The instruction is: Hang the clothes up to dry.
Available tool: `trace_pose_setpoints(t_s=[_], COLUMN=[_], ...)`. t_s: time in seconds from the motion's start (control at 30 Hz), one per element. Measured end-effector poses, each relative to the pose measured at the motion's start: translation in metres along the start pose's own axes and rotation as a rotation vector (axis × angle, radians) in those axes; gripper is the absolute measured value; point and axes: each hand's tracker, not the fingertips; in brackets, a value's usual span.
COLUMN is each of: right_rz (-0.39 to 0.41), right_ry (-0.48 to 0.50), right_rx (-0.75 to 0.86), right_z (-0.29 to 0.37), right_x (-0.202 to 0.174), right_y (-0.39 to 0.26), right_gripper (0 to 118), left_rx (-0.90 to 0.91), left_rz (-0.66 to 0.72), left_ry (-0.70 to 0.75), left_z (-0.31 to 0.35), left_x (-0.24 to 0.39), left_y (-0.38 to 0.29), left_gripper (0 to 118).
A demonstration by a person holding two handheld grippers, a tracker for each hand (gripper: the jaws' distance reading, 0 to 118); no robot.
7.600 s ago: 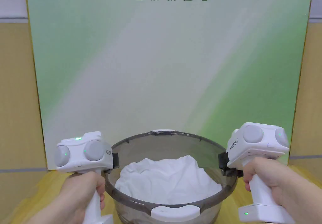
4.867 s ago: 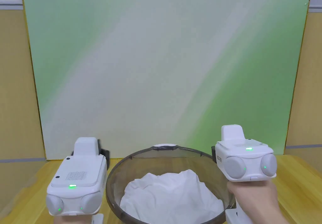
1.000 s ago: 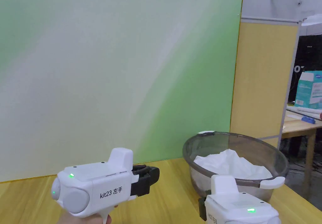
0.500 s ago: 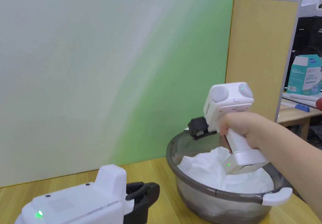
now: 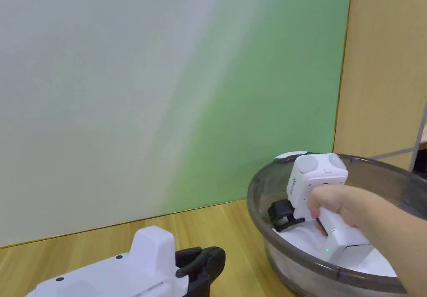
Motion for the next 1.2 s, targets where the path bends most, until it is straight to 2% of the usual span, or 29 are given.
trace_pose_setpoints(t_s=[0.1, 0.13, 0.17, 0.2, 0.23, 0.33, 0.43, 0.6, 0.63, 0.7, 0.8, 0.83, 0.87, 0.9, 1.03, 1.2], right_rz=[0.026, 0.024, 0.032, 0.025, 0.01, 0.091, 0.02, -0.014, -0.031, -0.027, -0.081, -0.053, -0.066, -0.05, -0.087, -0.068], right_ry=[-0.018, -0.01, 0.015, 0.047, 0.079, -0.027, -0.016, -0.042, -0.054, -0.008, -0.03, -0.016, -0.026, -0.019, 0.001, -0.001], right_rx=[-0.008, 0.003, 0.032, 0.075, 0.078, 0.071, 0.129, 0.249, 0.304, 0.369, 0.499, 0.541, 0.605, 0.64, 0.827, 0.964], right_z=[0.006, 0.01, 0.017, 0.028, 0.032, 0.032, 0.037, 0.084, 0.1, 0.139, 0.212, 0.239, 0.265, 0.295, 0.406, 0.517], right_x=[-0.008, -0.01, -0.014, -0.017, -0.019, -0.03, -0.028, -0.017, -0.015, -0.011, -0.014, -0.017, -0.02, -0.024, -0.053, -0.09], right_y=[0.004, 0.004, 0.006, -0.001, 0.001, -0.009, -0.015, -0.025, -0.027, -0.028, -0.036, -0.04, -0.041, -0.044, -0.071, -0.09], right_gripper=[102, 89, 44, 15, 15, 15, 15, 15, 15, 15, 15, 15, 15, 15, 15, 15], left_rx=[-0.009, -0.015, -0.018, -0.017, -0.02, -0.016, -0.02, -0.021, -0.018, -0.009, 0.02, 0.031, 0.049, 0.061, 0.113, 0.178], left_rz=[0.006, -0.016, -0.029, -0.024, -0.017, -0.014, -0.017, -0.024, -0.03, -0.039, -0.049, -0.052, -0.054, -0.064, -0.101, -0.091], left_ry=[-0.003, 0.004, 0.012, 0.01, 0.004, -0.001, 0.011, 0.037, 0.037, 0.037, 0.037, 0.035, 0.031, 0.025, 0.038, 0.062], left_z=[-0.001, -0.002, -0.003, -0.002, -0.002, -0.001, -0.001, 0.006, 0.009, 0.015, 0.026, 0.031, 0.036, 0.043, 0.067, 0.102], left_x=[0.003, 0.007, 0.01, 0.011, 0.013, 0.019, 0.022, 0.026, 0.027, 0.032, 0.041, 0.045, 0.048, 0.053, 0.068, 0.073], left_y=[-0.001, -0.001, -0.001, -0.001, 0.0, 0.0, 0.001, 0.011, 0.014, 0.022, 0.037, 0.043, 0.048, 0.054, 0.075, 0.1], left_gripper=[0, 0, 0, 0, 0, 0, 0, 0, 0, 0, 0, 0, 0, 0, 0, 0])
